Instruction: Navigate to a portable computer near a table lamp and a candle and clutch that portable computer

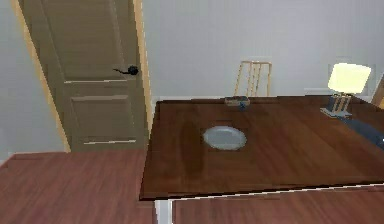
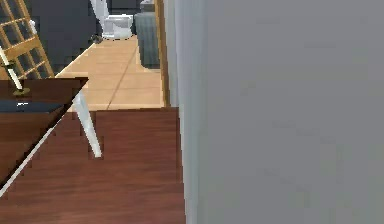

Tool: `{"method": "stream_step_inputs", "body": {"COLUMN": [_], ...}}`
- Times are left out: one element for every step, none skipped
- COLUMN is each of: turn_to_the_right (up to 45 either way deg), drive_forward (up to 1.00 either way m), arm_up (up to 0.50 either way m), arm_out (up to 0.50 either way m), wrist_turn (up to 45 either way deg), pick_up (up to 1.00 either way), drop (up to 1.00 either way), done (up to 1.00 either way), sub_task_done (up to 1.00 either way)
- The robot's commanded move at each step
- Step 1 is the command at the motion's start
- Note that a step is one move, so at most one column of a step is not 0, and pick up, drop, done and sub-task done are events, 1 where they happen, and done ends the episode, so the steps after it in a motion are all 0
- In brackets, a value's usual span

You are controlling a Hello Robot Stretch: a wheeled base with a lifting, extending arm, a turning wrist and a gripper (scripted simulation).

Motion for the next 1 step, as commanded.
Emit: {"method": "stream_step_inputs", "body": {"turn_to_the_right": [18.0], "drive_forward": [0.0], "arm_up": [0.0], "arm_out": [0.0], "wrist_turn": [0.0], "pick_up": [0.0], "drop": [0.0], "done": [0.0], "sub_task_done": [0.0]}}
